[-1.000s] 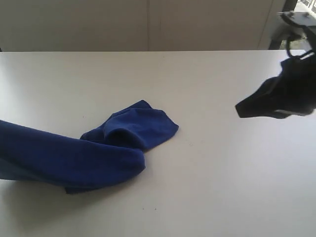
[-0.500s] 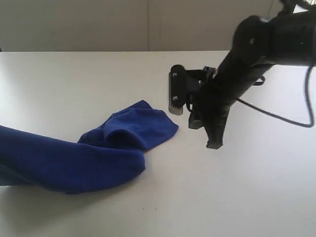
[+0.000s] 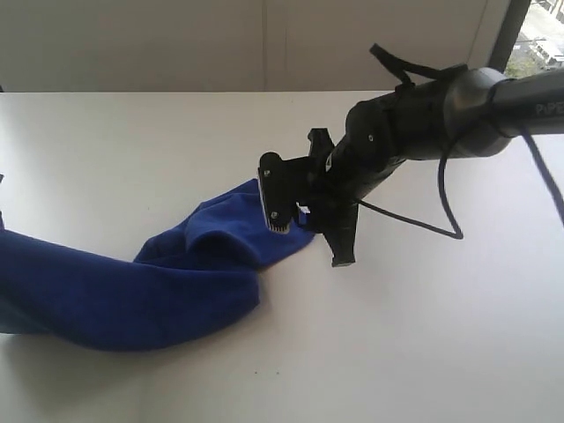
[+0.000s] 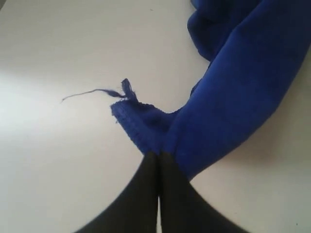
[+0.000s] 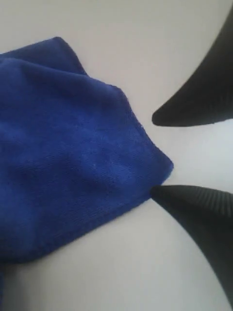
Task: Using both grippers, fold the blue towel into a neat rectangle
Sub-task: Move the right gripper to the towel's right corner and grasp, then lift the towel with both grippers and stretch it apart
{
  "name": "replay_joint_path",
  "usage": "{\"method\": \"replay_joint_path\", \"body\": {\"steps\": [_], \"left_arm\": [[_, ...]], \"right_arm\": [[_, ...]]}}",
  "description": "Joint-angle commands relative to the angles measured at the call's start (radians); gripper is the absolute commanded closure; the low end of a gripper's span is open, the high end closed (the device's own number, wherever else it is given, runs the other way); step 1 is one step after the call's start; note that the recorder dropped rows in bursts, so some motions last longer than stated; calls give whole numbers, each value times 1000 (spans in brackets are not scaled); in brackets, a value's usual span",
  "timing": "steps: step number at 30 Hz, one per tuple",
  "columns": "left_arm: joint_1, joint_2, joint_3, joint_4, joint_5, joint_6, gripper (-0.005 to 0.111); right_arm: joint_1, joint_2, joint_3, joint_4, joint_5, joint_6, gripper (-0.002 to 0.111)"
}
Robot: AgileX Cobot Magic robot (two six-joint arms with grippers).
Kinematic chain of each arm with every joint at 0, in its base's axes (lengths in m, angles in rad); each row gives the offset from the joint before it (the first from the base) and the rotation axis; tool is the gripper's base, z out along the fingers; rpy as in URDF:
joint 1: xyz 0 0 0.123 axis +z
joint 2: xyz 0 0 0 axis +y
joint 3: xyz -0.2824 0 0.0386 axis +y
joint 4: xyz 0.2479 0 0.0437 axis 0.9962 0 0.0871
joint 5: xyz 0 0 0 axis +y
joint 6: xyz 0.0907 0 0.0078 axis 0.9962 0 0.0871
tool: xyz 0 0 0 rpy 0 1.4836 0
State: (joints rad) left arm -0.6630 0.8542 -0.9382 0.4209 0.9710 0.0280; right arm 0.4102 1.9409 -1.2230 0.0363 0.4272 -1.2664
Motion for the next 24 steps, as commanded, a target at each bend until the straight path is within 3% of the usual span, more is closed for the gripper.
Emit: {"method": "replay_joint_path", "body": {"steps": [1, 14, 17, 22, 24], "left_arm": [[1, -5, 1, -29, -2, -7, 107], [1, -5, 1, -52, -8, -2, 107], [1, -5, 1, -52, -8, -2, 107], [1, -5, 1, -52, -8, -2, 107], [1, -5, 1, -52, -8, -2, 107]], "right_arm": [[1, 36, -2, -7, -33, -8, 70], [1, 108, -2, 16, -94, 78, 70], [1, 127, -2, 16, -90, 93, 78], [1, 150, -2, 16, -52, 100, 108], [1, 150, -2, 16, -39, 100, 108]]}}
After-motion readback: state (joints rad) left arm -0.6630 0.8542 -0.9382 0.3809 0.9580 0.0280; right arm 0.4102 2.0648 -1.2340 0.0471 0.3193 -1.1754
